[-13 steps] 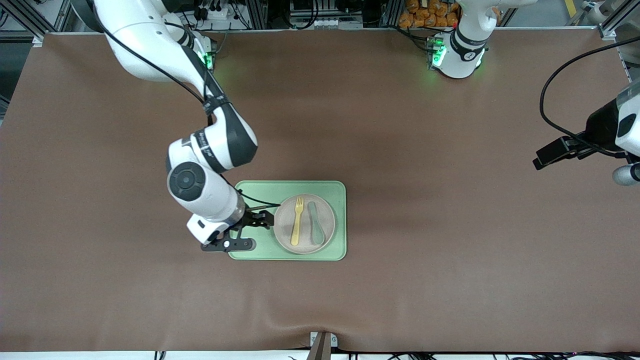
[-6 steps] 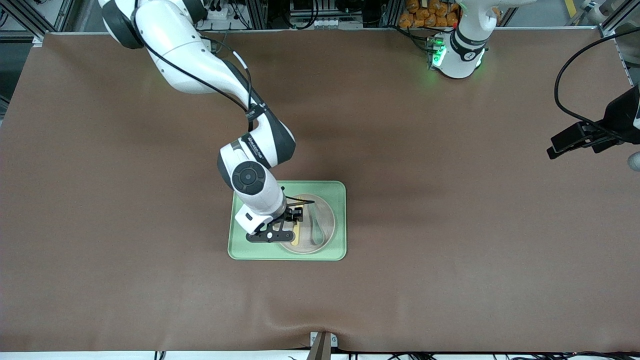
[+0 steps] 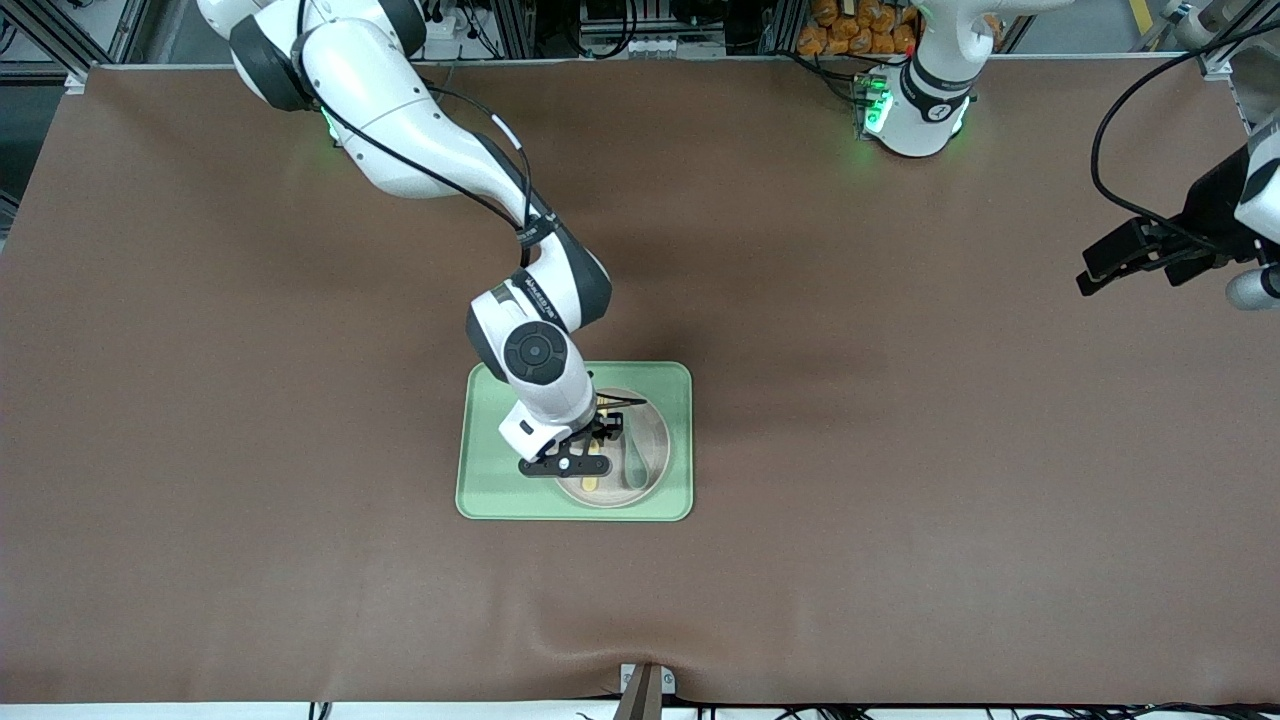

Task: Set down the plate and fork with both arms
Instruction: 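Lower the right gripper and grasp the yellow fork's handle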

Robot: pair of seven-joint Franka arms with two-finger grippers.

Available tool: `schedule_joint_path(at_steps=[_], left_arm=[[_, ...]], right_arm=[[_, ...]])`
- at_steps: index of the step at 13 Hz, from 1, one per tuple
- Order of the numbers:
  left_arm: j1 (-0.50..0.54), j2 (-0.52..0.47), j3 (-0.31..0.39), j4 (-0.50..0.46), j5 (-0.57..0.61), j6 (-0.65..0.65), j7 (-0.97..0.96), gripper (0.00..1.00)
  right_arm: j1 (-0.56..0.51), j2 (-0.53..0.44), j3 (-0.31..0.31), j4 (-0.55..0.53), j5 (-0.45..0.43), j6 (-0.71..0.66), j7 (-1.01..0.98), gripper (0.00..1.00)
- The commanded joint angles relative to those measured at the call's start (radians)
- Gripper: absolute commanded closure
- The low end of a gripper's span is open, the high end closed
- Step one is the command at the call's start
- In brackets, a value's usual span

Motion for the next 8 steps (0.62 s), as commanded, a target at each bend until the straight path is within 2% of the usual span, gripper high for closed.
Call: schedule_joint_path(at_steps=[1,3,6,8], left_arm=[[-0.02,-0.051,0.01,-0.048,0.036,0.019,0.017,0.0],[-0.014,-0.048,0.008,-0.049,0.05,0.018,0.023,0.0],[-0.007,-0.051,0.008,-0.051,0.048,0.002,0.026,0.0],[-0.007,-0.052,0.008,-0.051,0.048,-0.01,0.027,0.0]], right_arm=[[0.016,0.039,-0.009,0.038,-0.022,0.013,0.048,0.49],[0.016,0.046,-0.009,0.038,-0.022,0.023,0.05,0.51],[0.018,0.053,-0.009,0.043,-0.022,0.03,0.061,0.65],[0.019,0.061,-0.009,0.043,-0.022,0.049,0.073,0.66]])
